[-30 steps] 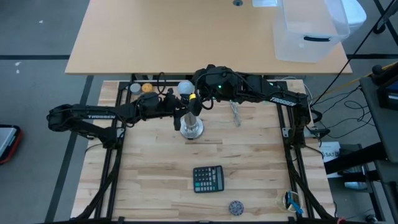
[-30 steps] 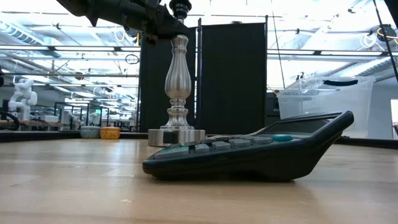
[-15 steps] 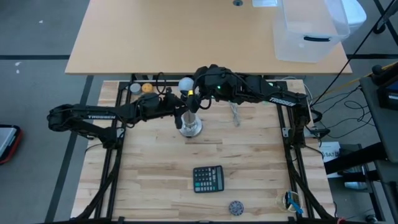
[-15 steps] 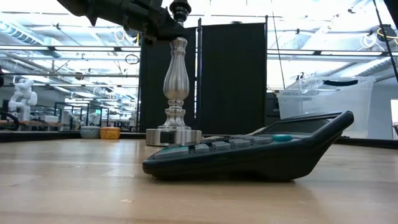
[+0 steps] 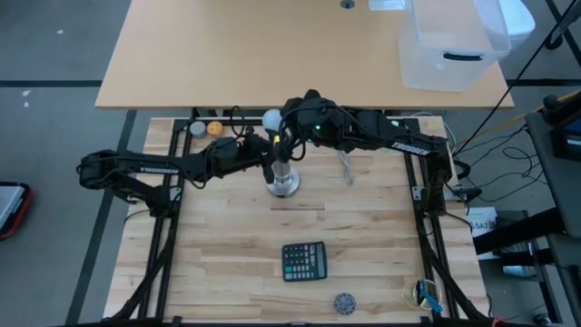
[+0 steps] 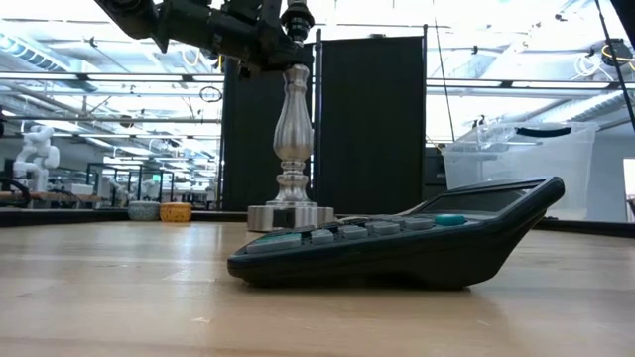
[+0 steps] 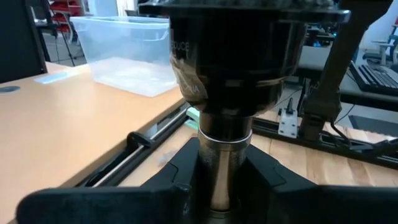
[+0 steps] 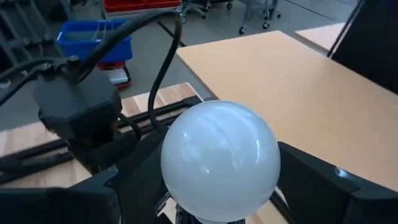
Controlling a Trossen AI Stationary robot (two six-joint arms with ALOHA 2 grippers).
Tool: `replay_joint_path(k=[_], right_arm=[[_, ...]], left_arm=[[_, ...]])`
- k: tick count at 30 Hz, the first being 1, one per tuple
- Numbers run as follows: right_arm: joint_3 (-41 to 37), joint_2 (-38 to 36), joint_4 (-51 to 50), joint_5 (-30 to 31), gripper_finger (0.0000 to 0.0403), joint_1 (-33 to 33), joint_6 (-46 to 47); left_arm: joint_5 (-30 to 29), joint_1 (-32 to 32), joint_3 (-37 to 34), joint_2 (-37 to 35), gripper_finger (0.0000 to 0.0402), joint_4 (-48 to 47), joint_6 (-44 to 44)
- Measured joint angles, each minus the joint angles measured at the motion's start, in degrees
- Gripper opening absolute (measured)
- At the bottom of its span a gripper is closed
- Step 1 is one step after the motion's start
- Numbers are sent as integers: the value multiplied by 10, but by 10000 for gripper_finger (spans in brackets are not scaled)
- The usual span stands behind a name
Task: Screw lightbulb
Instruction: Insert the light bulb into the lamp
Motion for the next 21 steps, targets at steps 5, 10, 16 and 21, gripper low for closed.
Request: replay_joint_path(k=[5, 10, 16, 21], right_arm=[[0, -1, -1, -18, 288, 0, -44], [0, -6, -7, -42, 289, -2, -62], [-1, -16, -20, -43, 290, -3, -61], [0, -17, -36, -41, 287, -4, -26]], left_arm=[[-2, 1, 0, 0, 73, 1, 2], [0, 0, 0, 0, 73, 1, 5], [4, 0, 0, 2, 73, 2, 5], [-4, 0, 0, 2, 73, 6, 2]])
